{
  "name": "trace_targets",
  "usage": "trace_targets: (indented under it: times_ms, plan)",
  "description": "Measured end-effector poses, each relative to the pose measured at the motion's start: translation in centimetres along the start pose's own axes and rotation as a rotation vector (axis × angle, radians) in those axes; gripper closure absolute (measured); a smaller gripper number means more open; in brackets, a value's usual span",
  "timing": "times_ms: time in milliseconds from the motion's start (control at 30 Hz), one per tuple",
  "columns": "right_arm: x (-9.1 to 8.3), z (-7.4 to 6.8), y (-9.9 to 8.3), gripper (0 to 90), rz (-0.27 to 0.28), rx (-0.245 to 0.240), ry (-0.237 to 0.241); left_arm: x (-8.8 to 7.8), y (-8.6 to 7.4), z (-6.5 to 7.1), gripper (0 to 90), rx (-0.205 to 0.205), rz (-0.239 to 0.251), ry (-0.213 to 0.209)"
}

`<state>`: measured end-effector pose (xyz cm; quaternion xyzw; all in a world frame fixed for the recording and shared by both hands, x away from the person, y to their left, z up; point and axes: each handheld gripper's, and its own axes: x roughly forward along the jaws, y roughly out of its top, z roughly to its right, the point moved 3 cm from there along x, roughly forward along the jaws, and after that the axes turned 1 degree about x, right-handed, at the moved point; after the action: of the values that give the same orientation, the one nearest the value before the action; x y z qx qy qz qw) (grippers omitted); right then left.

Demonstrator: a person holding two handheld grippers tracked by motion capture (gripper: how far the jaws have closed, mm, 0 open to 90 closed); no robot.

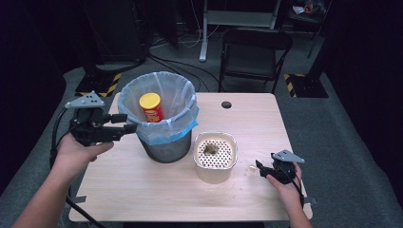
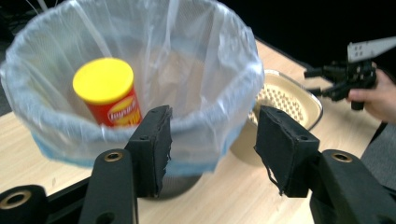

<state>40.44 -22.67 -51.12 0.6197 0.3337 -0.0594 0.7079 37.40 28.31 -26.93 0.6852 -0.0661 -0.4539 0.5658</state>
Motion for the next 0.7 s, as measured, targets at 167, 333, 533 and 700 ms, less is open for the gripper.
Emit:
trace_targets:
  times_ms: [167,333,533,700]
  plan:
    - [0.0,0.0,0.0,26.8,-0.002,-0.002,0.0,0.0,-2.1,0.3,48.9,0.004,-0.009,0.0]
    - [0.0,0.0,0.0,26.8,-0.002,-0.002,-0.001,0.7,-4.6,0.4,50.9,0.002,-0.04,0.007]
    - [0.0,0.0,0.0,26.8,-0.003,-0.001,-0.001,1.8,-7.8,0.0,51.9,-0.012,-0.034,0.028]
    - [0.1,-0.1,-0.1,26.8,-0.002,-0.008,0.0,2.9,-10.2,-0.6,53.2,-0.024,-0.027,0.039]
